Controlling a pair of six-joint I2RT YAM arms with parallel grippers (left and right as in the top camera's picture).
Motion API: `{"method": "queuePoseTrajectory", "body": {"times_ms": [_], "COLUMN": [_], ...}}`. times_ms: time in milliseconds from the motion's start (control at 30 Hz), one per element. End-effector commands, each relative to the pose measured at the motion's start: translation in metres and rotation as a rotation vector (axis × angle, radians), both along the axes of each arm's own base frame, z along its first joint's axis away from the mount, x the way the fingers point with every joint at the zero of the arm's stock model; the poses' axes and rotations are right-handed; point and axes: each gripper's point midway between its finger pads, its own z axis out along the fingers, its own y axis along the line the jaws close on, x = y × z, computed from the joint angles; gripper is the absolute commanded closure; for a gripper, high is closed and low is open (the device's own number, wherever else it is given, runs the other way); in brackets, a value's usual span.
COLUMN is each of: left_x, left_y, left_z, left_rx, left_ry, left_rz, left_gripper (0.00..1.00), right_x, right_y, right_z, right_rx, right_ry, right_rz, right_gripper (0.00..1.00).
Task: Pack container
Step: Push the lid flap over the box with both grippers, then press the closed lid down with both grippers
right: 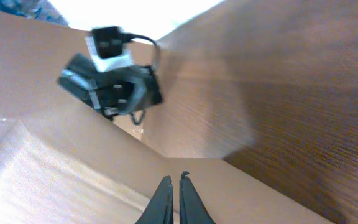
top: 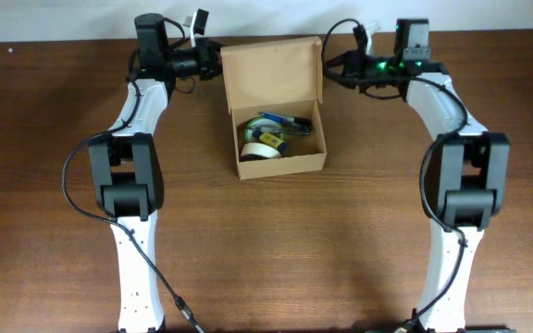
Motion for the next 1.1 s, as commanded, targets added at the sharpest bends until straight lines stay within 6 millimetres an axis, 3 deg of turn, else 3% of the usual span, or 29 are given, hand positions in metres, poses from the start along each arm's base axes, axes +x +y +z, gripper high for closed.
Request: {"method": "queuePoseTrajectory", "body": {"times_ms": [0,233,300,500,667,800,933,1067], "left_x": [0.004,-0.030,-0.051,-0.085,-0.122,-0.141,-0.162,-0.174], "left_y": [-0.001,-0.002,-0.001,0.012,0.020,0.033,0.022,0.013], "left_z": [0.047,0.051,0.056,0.047,0.029,0.017,0.013,0.009], "left_rx": [0.080,0.353,0.465,0.705,0.879,1.027,1.064,1.122], "left_ry": [-0.085,-0.089,-0.087,0.003,0.121,0.172,0.189,0.190], "left_rz": [0.087,0.119,0.106,0.124,0.082,0.061,-0.017,-0.056], "left_gripper": [0.98,0.98,0.98,0.98,0.98,0.98,0.98,0.98], "right_x": [-0.009,-0.017,-0.026,-0.050,-0.084,-0.109,-0.141,-0.164], "right_y": [0.002,0.002,0.006,0.015,0.017,-0.001,-0.004,0.001], "right_z": [0.056,0.068,0.058,0.044,0.048,0.053,0.055,0.040], "right_rx": [0.020,-0.018,-0.074,-0.225,-0.442,-0.662,-0.834,-0.972], "right_ry": [-0.100,-0.077,-0.034,-0.004,0.002,0.019,0.023,0.066], "right_rz": [0.023,-0.002,-0.011,0.009,0.016,-0.032,0.012,0.067], "right_gripper": [0.96,0.96,0.96,0.96,0.96,0.96,0.96,0.96]}}
